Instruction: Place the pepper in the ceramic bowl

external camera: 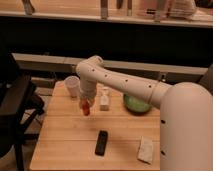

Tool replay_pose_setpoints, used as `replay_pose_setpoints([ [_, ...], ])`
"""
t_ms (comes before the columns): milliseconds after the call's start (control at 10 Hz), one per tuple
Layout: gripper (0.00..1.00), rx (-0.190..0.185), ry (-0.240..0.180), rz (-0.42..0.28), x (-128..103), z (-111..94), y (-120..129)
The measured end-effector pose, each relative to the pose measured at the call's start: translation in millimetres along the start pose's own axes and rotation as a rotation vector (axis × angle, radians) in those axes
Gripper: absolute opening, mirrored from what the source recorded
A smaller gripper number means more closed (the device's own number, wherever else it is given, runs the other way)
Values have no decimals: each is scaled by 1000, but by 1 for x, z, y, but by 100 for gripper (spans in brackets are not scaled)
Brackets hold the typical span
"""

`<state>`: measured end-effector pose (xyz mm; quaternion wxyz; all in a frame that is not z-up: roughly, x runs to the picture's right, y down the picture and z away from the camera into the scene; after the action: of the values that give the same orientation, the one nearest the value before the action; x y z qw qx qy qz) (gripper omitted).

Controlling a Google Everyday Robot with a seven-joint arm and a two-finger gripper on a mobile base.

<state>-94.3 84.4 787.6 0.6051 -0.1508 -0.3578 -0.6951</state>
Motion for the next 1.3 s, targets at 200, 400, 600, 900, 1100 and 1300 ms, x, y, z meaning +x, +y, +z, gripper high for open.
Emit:
replay_pose_setpoints([
  [200,0,12,13,22,0,-5,19],
  [400,0,34,39,60,9,-23,48],
  [600,0,44,50,79,15,-30,56],
  [900,0,57,61,124,11,-37,92],
  [1100,0,70,73,172,8,-49,129],
  [1300,0,88,83,210,2,-52,153],
])
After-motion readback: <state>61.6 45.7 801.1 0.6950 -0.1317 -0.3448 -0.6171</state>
